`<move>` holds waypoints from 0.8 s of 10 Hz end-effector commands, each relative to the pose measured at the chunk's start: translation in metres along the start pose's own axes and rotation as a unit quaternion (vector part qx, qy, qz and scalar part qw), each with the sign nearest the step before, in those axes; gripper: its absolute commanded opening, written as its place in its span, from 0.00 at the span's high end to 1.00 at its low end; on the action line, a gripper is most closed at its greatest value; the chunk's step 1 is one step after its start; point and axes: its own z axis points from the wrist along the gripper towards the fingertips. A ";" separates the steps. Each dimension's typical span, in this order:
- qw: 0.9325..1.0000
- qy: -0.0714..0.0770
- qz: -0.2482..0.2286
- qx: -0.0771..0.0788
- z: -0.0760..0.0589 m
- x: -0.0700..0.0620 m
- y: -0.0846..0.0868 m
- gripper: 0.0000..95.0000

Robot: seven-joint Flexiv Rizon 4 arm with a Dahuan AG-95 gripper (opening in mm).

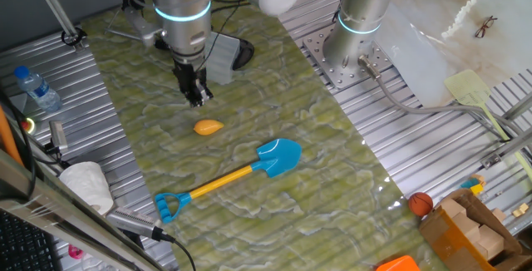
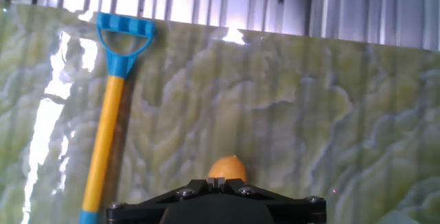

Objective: Use a shovel to scoop up an object

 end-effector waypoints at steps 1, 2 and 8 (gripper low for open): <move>1.000 0.000 0.001 0.001 0.004 -0.008 0.010 1.00; 1.000 0.000 0.007 0.001 0.005 -0.013 0.016 1.00; 0.998 0.019 0.061 0.018 0.024 -0.007 0.061 1.00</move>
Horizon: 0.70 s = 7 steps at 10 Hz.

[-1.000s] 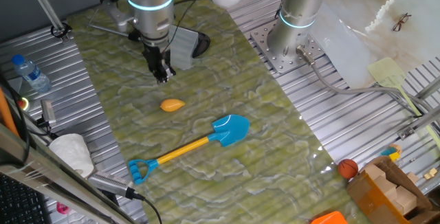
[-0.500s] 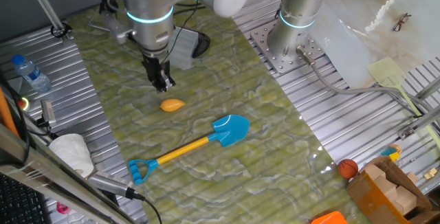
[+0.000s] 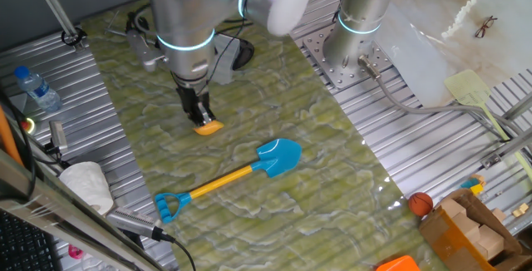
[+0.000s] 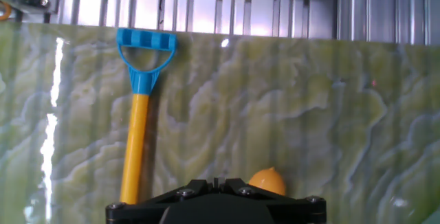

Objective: Use a shovel to scoop up an object

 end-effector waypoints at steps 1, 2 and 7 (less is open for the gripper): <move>1.000 0.007 -0.005 0.020 0.007 0.004 0.012 1.00; 1.000 0.016 -0.011 0.018 0.007 0.004 0.013 1.00; 0.999 0.041 -0.027 0.014 0.021 0.002 0.013 1.00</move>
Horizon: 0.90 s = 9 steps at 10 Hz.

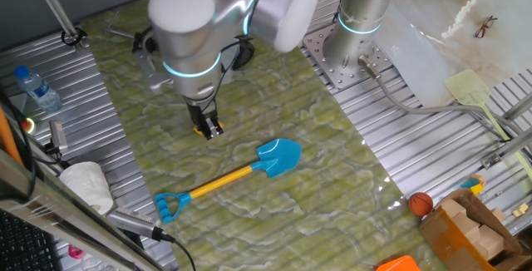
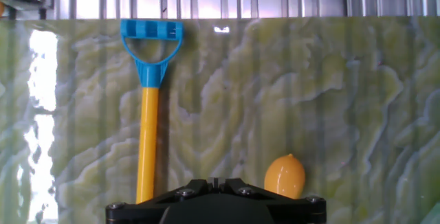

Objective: Use a shovel to scoop up an object

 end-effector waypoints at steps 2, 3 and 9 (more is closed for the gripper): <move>0.999 0.032 0.004 -0.008 0.006 0.000 0.000 1.00; 0.999 0.031 0.002 -0.008 0.006 0.000 0.000 1.00; 0.998 0.030 -0.056 -0.027 0.011 -0.001 -0.001 1.00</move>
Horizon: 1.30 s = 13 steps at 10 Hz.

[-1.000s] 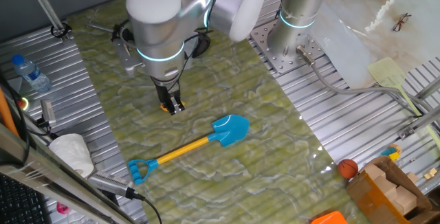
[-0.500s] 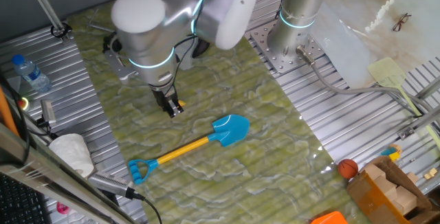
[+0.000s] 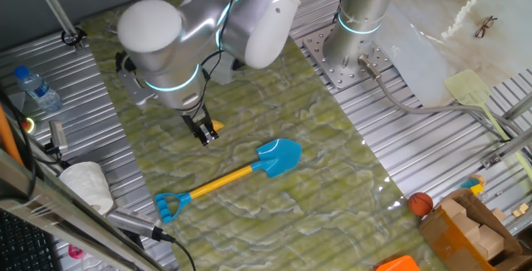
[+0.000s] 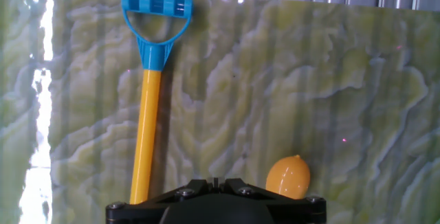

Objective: Use a shovel to scoop up an object

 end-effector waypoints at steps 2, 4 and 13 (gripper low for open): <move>0.999 -0.006 -0.041 0.011 0.001 -0.001 0.001 1.00; 0.999 -0.005 -0.036 0.011 0.004 -0.002 0.000 1.00; 0.999 -0.014 -0.046 0.014 0.014 -0.004 -0.001 1.00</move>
